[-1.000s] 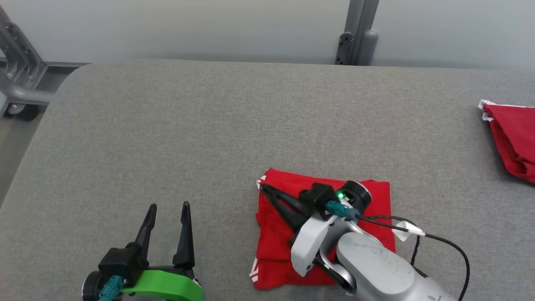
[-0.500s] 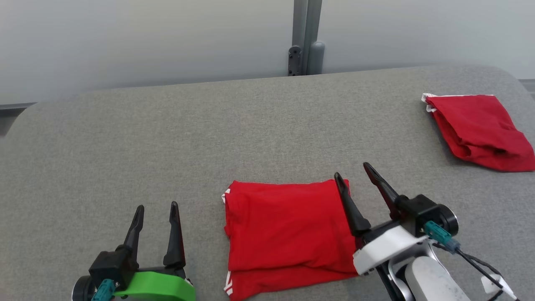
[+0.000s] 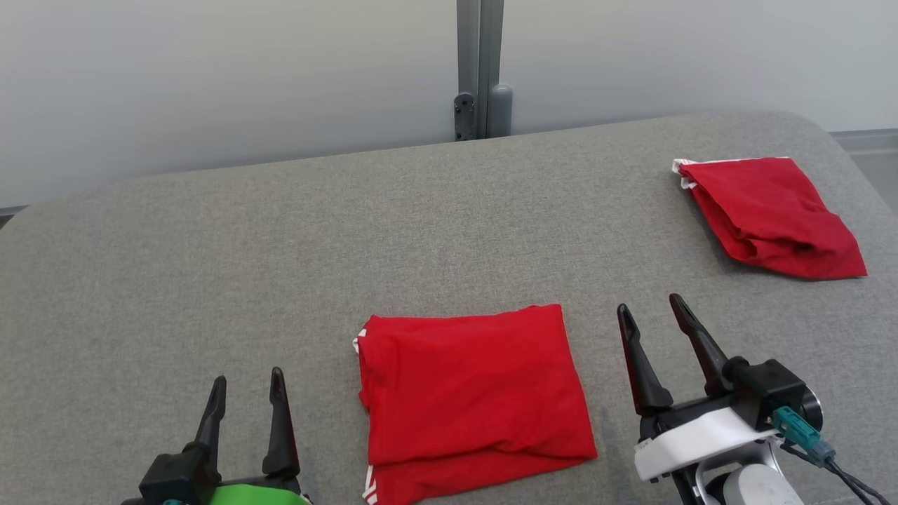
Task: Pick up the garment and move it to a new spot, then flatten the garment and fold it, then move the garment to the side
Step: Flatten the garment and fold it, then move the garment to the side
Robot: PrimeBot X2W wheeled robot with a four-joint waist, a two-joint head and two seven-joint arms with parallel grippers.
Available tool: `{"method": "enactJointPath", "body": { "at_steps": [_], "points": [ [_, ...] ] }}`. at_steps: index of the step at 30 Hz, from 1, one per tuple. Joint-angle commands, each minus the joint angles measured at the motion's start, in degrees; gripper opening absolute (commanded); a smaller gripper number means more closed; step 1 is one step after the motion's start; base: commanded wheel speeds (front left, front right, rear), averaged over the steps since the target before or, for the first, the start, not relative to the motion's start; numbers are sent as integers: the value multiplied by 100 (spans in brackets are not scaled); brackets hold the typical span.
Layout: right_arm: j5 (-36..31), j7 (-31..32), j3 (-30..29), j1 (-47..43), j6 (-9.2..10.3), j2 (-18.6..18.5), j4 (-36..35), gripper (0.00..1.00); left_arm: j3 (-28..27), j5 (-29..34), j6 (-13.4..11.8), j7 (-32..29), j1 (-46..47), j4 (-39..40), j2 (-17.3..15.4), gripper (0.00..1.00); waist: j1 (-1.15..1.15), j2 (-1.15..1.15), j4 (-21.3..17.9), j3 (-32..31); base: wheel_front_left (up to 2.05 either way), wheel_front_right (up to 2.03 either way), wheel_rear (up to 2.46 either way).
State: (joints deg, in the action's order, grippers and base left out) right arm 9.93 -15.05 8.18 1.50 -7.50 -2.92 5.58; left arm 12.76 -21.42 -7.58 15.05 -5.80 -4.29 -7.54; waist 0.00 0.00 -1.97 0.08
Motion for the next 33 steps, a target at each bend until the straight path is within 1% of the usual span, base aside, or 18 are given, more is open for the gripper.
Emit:
{"method": "enactJointPath", "body": {
  "at_steps": [1, 13, 19, 23, 25, 33],
  "points": [
    [26, -16, -31, -51, 3, -1, -49, 100, -58, 48, 36, 15, -79, 12, 35, 100, 0, 0, 7, -5, 0, 0, 0],
    [31, -16, -135, -77, 3, 0, -74, 100, -280, 246, 219, 15, -154, -17, 200, 100, 0, 0, 81, -28, 0, 0, 0],
    [-81, -16, -219, -35, 3, 0, 83, 100, -327, 310, 288, 15, -137, -59, 250, 100, 0, 0, 113, -15, 0, 0, 0],
    [-193, 11, -285, 21, 3, 0, 381, 100, -337, 358, 309, 15, -132, -76, 277, 100, 0, 0, 151, -1, 0, 0, 0],
    [-204, 209, -297, 92, 3, 1, 550, 100, -335, 386, 336, 15, -121, -81, 289, 100, 0, 0, 187, 28, 0, 0, 0],
    [422, 1411, -83, 531, 3, -2, 1312, 100, -317, 440, 405, 15, 88, -133, 345, 100, 0, 0, 422, 315, 0, 0, 0]
  ]
}}
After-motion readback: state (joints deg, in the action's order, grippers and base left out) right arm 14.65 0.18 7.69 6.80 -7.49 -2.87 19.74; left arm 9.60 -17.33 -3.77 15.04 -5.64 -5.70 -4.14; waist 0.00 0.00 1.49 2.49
